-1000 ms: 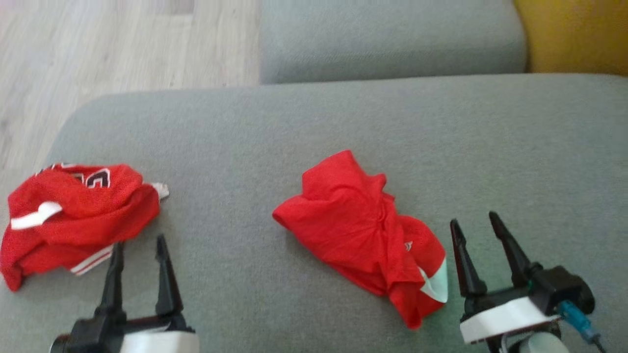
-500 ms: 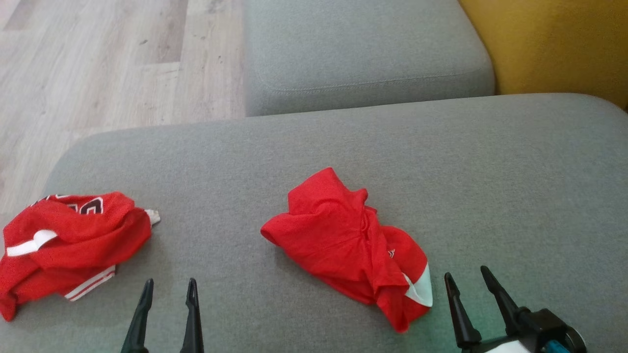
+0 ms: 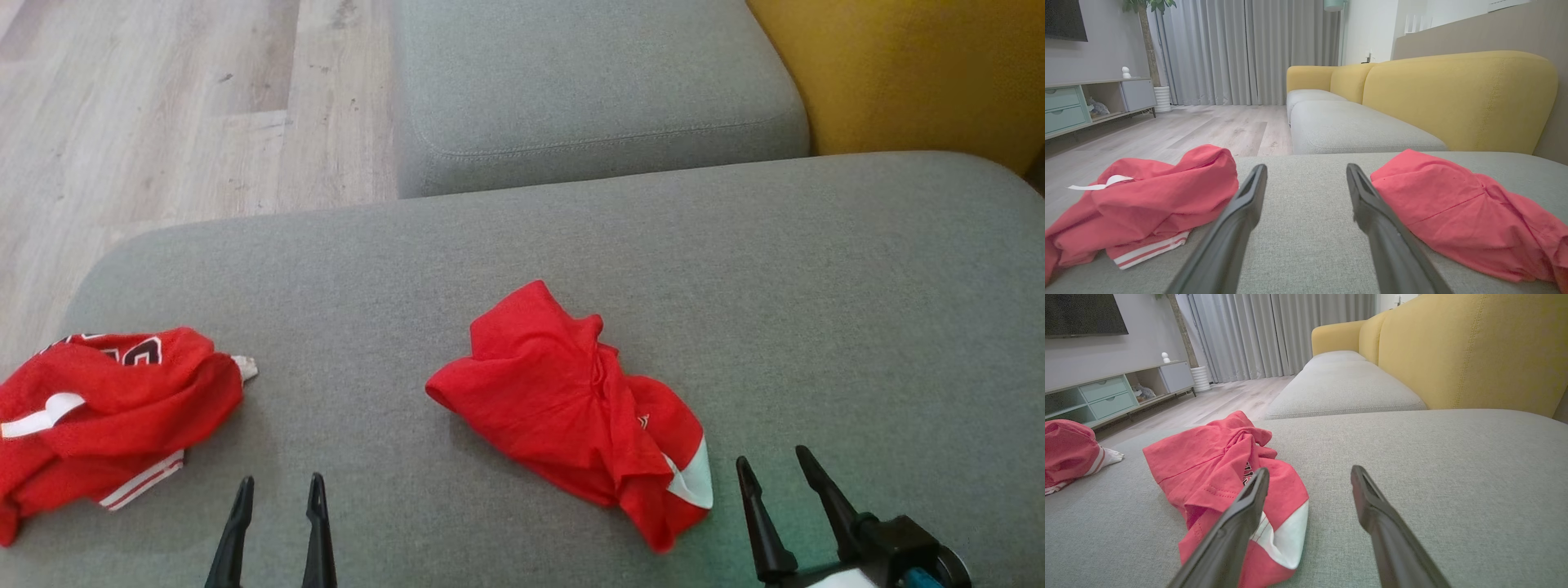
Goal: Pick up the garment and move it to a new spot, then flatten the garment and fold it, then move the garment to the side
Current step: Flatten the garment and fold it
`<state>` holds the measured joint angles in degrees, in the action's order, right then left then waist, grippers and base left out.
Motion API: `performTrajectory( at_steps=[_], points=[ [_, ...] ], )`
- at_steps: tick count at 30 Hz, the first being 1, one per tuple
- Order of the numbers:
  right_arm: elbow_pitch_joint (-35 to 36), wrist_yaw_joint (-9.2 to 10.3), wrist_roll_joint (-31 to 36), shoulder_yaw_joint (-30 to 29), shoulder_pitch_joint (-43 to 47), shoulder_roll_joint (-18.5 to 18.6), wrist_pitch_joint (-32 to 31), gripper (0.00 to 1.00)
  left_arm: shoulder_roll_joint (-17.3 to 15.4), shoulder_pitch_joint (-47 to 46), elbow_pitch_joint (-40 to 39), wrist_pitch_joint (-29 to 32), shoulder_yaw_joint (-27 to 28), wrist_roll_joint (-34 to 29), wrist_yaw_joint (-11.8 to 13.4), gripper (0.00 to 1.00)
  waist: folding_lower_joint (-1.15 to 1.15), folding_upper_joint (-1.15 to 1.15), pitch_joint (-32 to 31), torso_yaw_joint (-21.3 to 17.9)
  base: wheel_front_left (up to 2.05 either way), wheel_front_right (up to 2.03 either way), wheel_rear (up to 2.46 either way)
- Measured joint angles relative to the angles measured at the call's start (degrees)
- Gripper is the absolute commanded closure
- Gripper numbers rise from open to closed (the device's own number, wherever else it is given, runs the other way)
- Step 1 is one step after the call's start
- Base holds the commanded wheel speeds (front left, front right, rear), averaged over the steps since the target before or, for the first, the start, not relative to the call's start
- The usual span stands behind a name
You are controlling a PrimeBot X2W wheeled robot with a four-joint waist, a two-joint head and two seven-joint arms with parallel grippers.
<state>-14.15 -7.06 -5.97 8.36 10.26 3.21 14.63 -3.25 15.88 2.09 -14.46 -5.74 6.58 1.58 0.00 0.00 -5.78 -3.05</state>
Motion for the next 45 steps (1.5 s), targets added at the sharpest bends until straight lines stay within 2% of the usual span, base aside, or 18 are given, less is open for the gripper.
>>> performTrajectory(
  at_steps=[13,23,29,37,41,45],
  points=[
    [-0.2,0.0,0.0,0.1,0.0,0.0,0.0,0.0,0.0,0.0,1.0,0.0,-0.5,0.0,0.0,0.0,0.01,0.0,0.2,-0.2,0.0,0.0,0.0],
    [1.2,0.0,-0.1,0.2,-1.8,-0.1,0.0,0.0,0.0,-0.3,1.7,0.0,-3.8,-0.2,-0.4,0.0,0.0,0.0,2.0,-1.0,0.0,0.0,0.0],
    [0.6,0.0,-1.7,1.1,-9.6,0.0,0.0,0.0,0.0,-4.8,4.2,0.0,-10.3,-2.8,-3.0,0.0,0.01,0.0,5.2,-2.0,0.0,0.0,0.0],
    [-1.4,0.0,-4.4,3.9,-21.1,1.4,0.0,0.0,0.1,-19.3,12.3,0.0,-22.6,-7.6,-7.3,0.0,0.03,0.0,12.0,-3.4,0.0,0.0,0.0],
    [-1.7,0.0,-5.8,4.4,-23.0,2.4,0.0,0.0,0.1,-26.6,16.5,0.0,-29.1,-9.2,-8.7,0.0,0.02,0.0,15.5,-4.4,0.0,0.0,0.0],
    [-1.7,0.0,-6.4,6.1,-23.5,3.3,0.0,0.0,-0.1,-32.5,20.6,-0.1,-35.7,-8.7,-8.7,0.0,0.02,0.0,18.6,-6.3,0.0,0.0,0.0]
  ],
)
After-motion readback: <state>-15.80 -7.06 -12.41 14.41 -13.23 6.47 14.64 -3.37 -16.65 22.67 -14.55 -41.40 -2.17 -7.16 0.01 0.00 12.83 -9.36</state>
